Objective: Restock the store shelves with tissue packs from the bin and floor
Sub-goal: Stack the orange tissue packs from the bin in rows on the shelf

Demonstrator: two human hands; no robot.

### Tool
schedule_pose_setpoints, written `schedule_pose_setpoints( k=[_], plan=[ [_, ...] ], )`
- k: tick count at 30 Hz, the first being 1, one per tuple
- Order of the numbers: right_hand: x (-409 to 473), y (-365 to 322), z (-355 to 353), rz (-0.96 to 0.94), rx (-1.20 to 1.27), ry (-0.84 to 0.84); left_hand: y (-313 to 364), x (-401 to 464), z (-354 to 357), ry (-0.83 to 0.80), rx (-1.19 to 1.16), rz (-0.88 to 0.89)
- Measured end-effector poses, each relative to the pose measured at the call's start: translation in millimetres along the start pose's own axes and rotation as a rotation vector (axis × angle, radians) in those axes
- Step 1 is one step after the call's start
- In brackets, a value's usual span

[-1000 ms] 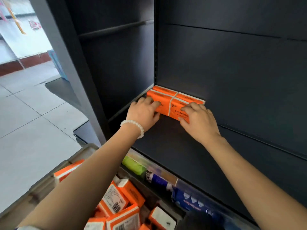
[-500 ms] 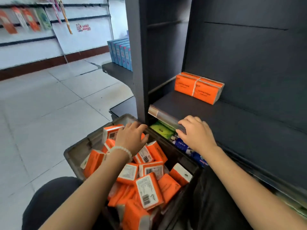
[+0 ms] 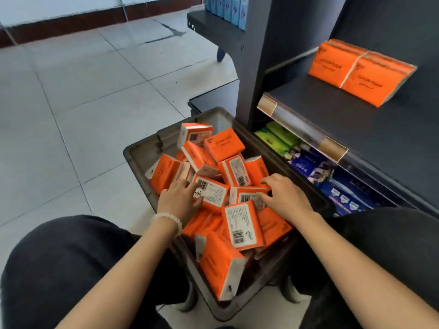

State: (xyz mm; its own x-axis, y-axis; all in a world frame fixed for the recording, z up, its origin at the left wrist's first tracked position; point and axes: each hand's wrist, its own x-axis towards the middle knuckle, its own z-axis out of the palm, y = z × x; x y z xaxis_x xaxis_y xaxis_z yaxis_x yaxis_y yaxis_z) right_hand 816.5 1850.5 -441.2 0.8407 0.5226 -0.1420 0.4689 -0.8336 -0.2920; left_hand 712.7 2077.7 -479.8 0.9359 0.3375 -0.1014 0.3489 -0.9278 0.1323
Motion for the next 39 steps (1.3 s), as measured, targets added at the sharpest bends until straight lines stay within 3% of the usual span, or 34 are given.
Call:
schedule_pose_setpoints(
  k=[12, 21, 26, 34, 39],
  plan=[
    [65, -3, 51, 0.013, 0.178, -0.222, 12, 49, 43, -0.118, -0.034, -0.172],
    [81, -5, 71, 0.033, 0.105, -0.321, 10, 44, 53, -0.049, -0.347, -0.314],
    [78, 4, 66, 0.048, 0.186, -0.405, 9, 43, 54, -0.016, -0.495, -0.335],
    [59, 12, 57, 0.025, 0.171, -0.24, 21, 36, 43, 0.001, -0.672, -0.271],
    [43, 12, 35, -0.012, 0.203, -0.106, 28, 25, 15, 0.153, -0.649, -0.089]
  ],
)
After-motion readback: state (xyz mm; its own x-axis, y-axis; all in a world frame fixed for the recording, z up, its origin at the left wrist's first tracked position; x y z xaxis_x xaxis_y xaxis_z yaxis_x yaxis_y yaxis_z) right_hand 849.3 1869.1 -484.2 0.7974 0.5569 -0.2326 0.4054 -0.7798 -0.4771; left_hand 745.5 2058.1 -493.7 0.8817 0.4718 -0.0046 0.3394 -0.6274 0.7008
